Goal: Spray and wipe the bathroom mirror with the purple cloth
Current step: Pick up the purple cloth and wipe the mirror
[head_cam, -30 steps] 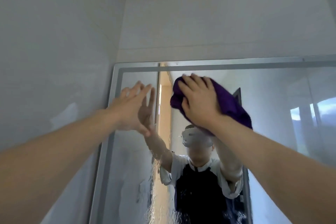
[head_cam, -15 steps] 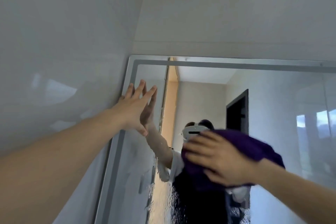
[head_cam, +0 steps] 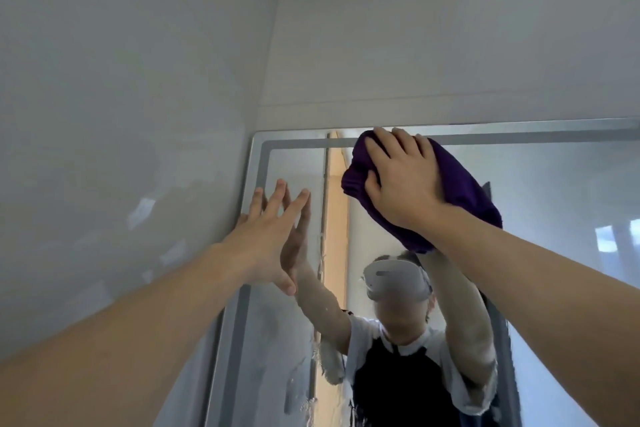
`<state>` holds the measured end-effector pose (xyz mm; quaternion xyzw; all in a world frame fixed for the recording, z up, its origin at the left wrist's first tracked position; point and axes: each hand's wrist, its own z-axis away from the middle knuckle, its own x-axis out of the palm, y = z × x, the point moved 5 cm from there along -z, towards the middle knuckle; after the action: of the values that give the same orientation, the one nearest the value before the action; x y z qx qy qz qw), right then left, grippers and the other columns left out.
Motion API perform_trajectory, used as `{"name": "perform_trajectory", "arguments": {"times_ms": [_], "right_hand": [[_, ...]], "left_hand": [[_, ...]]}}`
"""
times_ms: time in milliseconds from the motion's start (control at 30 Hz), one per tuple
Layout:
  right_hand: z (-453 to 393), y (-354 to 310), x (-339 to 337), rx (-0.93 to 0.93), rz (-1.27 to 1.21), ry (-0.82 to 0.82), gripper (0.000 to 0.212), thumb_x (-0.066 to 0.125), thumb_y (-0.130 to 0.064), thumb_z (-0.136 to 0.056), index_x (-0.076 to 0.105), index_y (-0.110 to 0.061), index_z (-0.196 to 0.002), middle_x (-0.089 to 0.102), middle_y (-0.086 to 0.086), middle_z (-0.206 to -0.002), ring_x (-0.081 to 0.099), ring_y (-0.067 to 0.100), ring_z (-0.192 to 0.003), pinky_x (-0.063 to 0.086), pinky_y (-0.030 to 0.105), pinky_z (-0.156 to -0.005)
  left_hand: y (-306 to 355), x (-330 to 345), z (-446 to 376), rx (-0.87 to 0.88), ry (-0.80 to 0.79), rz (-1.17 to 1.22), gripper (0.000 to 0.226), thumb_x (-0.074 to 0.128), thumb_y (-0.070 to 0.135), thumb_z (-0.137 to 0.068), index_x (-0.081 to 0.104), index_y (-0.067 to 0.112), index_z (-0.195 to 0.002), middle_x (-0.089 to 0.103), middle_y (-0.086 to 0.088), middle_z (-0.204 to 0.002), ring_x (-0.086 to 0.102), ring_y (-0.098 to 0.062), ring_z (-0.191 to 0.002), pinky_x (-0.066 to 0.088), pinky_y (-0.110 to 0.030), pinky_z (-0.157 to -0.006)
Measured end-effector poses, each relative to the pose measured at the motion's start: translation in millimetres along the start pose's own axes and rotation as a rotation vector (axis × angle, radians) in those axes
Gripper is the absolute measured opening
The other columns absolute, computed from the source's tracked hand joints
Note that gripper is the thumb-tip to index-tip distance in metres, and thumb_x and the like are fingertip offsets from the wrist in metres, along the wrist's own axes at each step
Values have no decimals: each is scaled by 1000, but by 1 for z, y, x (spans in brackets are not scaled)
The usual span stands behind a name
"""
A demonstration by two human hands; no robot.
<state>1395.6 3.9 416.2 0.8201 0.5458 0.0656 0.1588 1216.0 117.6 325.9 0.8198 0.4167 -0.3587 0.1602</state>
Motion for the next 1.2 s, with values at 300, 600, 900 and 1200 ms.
{"name": "perform_trajectory", "arguments": {"times_ms": [300, 600, 900, 1200], "right_hand": [[104, -93, 15, -448, -90, -162, 60, 42, -33, -80, 65, -14, -132, 62, 7, -142, 57, 35, -129, 37, 56, -113], [175, -41, 15, -938, -190, -167, 48, 61, -34, -81, 68, -27, -129, 62, -4, -143, 56, 23, -132, 30, 48, -117], [-14, 8, 1, -49, -88, 53, 48, 43, -33, -87, 67, -13, -124, 64, 6, -140, 57, 33, -127, 39, 51, -106], [-5, -73, 18, -136, -176, 31, 47, 51, -28, -79, 71, -14, -118, 67, 6, -134, 59, 33, -124, 37, 51, -106]], "left_hand": [[0, -8, 7, 15, -20, 46, 162, 99, 48, -58, -31, 44, -154, -41, 7, -163, -33, -35, -152, 9, -56, -129], [5, -5, 5, -4, -11, 37, 162, 99, 45, -60, -34, 43, -153, -44, 8, -161, -37, -33, -150, 4, -59, -128], [-4, 6, -5, 4, 27, 5, 164, 99, 49, -57, -33, 45, -153, -44, 9, -161, -39, -32, -149, 5, -62, -127], [0, -7, 6, 18, 17, -228, 159, 89, 69, -59, -31, 30, -156, -41, 2, -164, -25, -35, -156, 7, -63, -126]]}}
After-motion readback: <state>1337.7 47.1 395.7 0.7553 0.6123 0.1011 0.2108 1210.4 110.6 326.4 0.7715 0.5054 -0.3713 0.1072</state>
